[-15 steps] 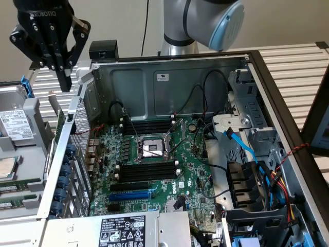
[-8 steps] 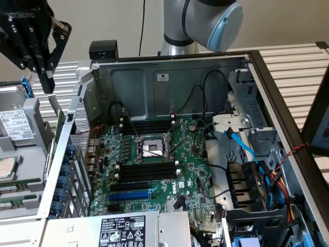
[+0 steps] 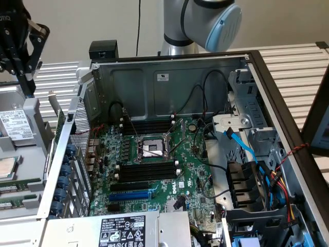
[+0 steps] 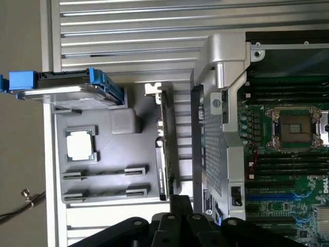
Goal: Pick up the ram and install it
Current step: 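Reach for the ram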
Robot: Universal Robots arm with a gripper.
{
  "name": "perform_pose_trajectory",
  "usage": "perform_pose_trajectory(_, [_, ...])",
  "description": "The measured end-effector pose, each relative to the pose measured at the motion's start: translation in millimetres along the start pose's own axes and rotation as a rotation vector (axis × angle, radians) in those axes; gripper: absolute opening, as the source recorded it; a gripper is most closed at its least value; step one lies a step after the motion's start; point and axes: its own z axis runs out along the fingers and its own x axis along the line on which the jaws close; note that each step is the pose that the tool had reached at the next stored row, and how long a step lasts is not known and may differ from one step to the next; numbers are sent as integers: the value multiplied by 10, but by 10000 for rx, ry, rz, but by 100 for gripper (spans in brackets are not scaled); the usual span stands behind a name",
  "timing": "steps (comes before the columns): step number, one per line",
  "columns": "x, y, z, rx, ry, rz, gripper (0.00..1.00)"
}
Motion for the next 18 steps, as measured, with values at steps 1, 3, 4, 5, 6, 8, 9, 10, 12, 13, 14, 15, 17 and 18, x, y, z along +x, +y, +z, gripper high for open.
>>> perform_pose_trajectory(1, [45,-4,2,0,0,-1,11])
perform_pose_trajectory(3, [137,-10,9,0,1,-1,11])
perform_pose_trajectory(4, [184,-14,13,-1,0,-5,11])
perform_pose_trajectory(5, [228,-17,16,0,1,-7,11])
perform_pose_trajectory(6, [257,-19,18,0,2,-32,11])
perform_pose_trajectory(8, [312,-23,24,1,9,-88,11])
perform_pose_trajectory(9, [346,-26,29,1,10,-107,11])
perform_pose_trajectory(10, [386,-29,36,0,10,-123,11])
perform_pose_trajectory(12, [470,-36,53,0,11,-144,11])
perform_pose_trajectory(13, [519,-40,66,0,12,-154,11])
perform_pose_trajectory(14, [558,-44,81,-1,11,-162,11])
perform_pose_trajectory(15, [596,-49,98,0,13,-166,11])
perform_pose_trajectory(17, [660,-62,133,0,13,-174,11])
perform_pose_trajectory(18, [685,-73,151,0,15,-175,11])
